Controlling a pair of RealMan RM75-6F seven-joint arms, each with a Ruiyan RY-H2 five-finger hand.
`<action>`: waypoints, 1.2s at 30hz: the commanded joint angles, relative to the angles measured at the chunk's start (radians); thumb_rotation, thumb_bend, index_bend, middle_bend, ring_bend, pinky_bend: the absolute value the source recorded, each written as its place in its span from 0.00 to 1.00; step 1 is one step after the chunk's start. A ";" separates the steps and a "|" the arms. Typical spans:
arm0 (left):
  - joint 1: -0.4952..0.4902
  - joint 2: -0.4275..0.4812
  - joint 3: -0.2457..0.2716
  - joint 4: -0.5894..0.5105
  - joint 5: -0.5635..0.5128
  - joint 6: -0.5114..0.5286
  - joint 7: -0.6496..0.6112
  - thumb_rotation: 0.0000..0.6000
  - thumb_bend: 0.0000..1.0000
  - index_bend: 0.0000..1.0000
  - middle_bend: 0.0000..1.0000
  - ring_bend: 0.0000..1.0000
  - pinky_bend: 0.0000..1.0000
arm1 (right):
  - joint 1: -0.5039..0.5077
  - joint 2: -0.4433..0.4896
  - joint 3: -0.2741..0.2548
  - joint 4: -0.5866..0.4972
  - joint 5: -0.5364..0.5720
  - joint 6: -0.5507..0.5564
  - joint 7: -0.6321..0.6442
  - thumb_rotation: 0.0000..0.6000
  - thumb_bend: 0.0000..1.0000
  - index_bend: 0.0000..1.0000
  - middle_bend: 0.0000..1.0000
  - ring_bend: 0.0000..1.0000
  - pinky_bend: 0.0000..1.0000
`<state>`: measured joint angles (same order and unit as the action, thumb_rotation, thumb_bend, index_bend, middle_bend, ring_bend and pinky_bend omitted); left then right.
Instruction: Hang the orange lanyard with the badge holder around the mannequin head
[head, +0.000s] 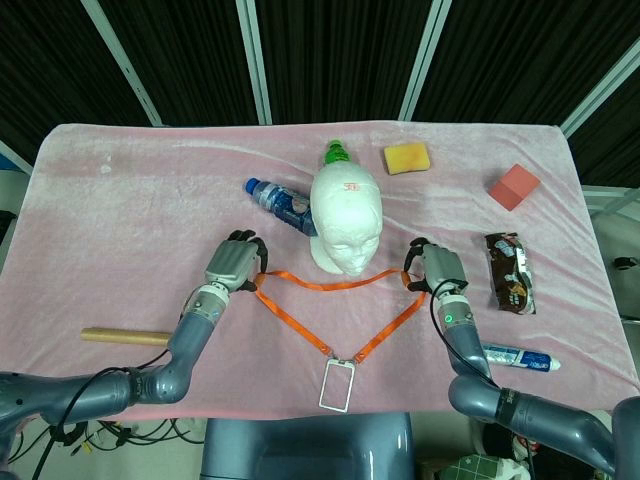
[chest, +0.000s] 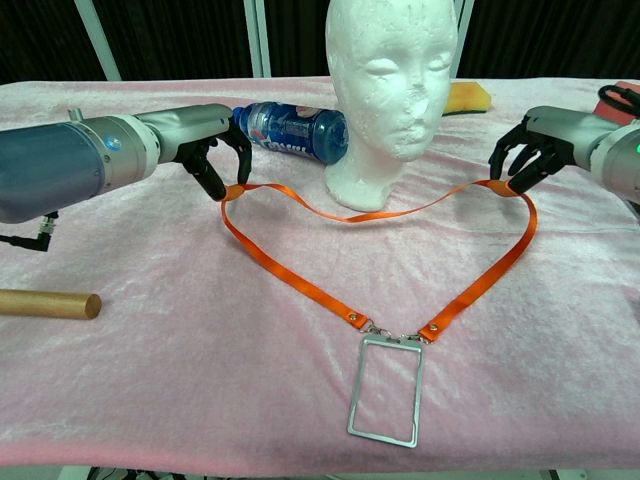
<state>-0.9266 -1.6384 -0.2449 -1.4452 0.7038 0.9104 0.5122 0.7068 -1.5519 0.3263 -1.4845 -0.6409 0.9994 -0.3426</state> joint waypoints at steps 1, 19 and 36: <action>0.038 0.066 0.021 -0.078 0.073 -0.001 -0.055 1.00 0.45 0.59 0.30 0.10 0.11 | -0.037 0.047 -0.010 -0.059 -0.048 0.017 0.042 1.00 0.55 0.90 0.23 0.28 0.25; 0.109 0.230 0.020 -0.276 0.306 0.005 -0.264 1.00 0.45 0.59 0.30 0.10 0.11 | -0.150 0.259 0.001 -0.306 -0.248 0.102 0.190 1.00 0.55 0.91 0.23 0.28 0.25; 0.056 0.209 -0.086 -0.280 0.259 0.035 -0.305 1.00 0.44 0.59 0.30 0.10 0.11 | -0.107 0.359 0.100 -0.390 -0.199 0.109 0.189 1.00 0.55 0.91 0.23 0.29 0.25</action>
<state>-0.8590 -1.4203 -0.3121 -1.7341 0.9829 0.9411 0.2113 0.5891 -1.2000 0.4145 -1.8710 -0.8514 1.1093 -0.1476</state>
